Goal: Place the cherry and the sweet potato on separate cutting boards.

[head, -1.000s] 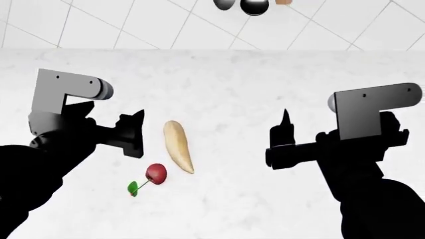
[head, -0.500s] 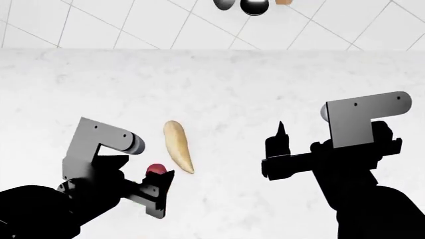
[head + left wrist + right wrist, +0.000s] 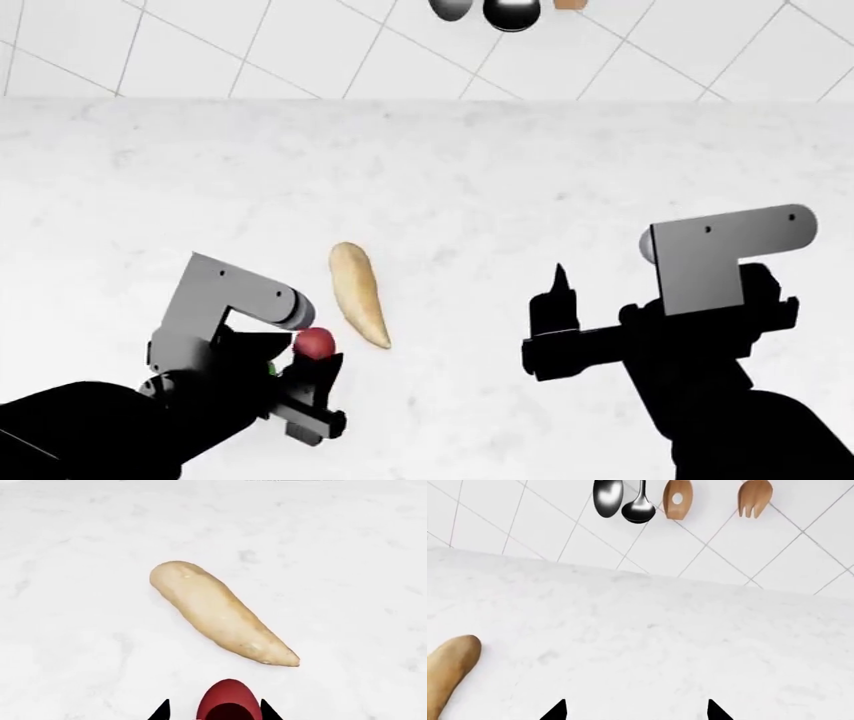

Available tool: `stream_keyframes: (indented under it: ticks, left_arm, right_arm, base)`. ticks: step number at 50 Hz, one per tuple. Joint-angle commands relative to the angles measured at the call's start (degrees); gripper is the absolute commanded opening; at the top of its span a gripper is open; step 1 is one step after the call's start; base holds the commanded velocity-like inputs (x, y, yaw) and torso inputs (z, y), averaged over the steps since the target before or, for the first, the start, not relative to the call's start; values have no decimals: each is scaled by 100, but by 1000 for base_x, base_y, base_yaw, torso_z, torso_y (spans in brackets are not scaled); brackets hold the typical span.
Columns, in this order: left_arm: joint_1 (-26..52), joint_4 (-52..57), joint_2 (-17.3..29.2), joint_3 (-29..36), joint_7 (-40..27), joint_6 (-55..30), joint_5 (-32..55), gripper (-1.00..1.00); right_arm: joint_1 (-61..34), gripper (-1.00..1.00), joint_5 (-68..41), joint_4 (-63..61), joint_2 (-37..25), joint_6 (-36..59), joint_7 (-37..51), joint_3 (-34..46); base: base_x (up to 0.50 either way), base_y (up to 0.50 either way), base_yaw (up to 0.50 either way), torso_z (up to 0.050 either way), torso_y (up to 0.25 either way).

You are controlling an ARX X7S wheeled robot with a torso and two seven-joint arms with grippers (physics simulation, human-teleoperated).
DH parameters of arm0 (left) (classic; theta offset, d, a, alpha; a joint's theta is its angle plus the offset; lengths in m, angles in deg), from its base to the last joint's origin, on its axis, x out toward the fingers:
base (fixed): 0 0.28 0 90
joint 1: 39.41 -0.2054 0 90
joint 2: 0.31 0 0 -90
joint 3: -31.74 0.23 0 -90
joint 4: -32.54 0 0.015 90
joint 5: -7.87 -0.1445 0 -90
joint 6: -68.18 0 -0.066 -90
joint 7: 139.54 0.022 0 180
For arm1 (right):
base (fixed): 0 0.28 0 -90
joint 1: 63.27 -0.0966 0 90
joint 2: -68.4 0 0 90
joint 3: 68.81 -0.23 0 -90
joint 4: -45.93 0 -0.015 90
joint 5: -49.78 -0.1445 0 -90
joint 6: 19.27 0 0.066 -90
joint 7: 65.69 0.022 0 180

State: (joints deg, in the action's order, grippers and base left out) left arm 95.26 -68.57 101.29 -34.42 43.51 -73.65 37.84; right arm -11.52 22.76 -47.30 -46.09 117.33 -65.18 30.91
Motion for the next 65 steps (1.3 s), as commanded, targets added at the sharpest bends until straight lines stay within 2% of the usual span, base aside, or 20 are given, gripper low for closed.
stream_keyframes:
  ticks: [1,12,22,30,41,43,47,53,59,65]
  left_arm:
    - [-135,19,5,172,47,-75,91,-100]
    - [-149,500,177,-24,-60,-32,197,-100]
    - [203,841,649,-769,-577,-206,247,-100]
    - [323,1149,889,-1356,-798,-514,545,-100]
    - [68,1202,996,-1573,-790,-433,660,-100]
    - [21,1205,1015,-1604,-782,-407,673,-100]
    - [-164,1280,1084,-1732,-787,-368,735,-100]
    - [-240,1207,1127,-1779,-732,-272,742,-100]
    - [-218,893,1164,-1747,-548,-30,657,-100]
    - [-192,647,1206,-1689,-378,148,588,-100]
  right_arm:
    - [16,100,-17,35,1,-4,-14,23]
    - [-198,100,-13,161,93,45,-111,216]
    - [-1024,100,49,921,550,436,-536,1016]
    - [-2089,100,196,2757,1390,358,-932,1456]
    - [-3236,100,44,5336,2387,-137,-1640,1504]
    - [-3424,100,-359,5883,2444,-462,-1623,1891]
    - [-3757,100,-2281,6743,2447,-1234,-1402,3716]
    - [-3896,100,-4419,7083,2448,-1838,-1221,5760]
    - [-3876,100,-5655,7249,2448,-2184,-1021,6833]
    - [-3906,100,-6198,7435,2448,-2456,-873,7347]
  base:
    - [0,0,0,0,0]
    - [0,0,0,0,0]
    - [0,0,0,0,0]
    - [0,0,0,0,0]
    - [0,0,0,0,0]
    - [0,0,0,0,0]
    - [0,0,0,0,0]
    - [0,0,0,0,0]
    - [0,0,0,0,0]
    - [0,0,0,0,0]
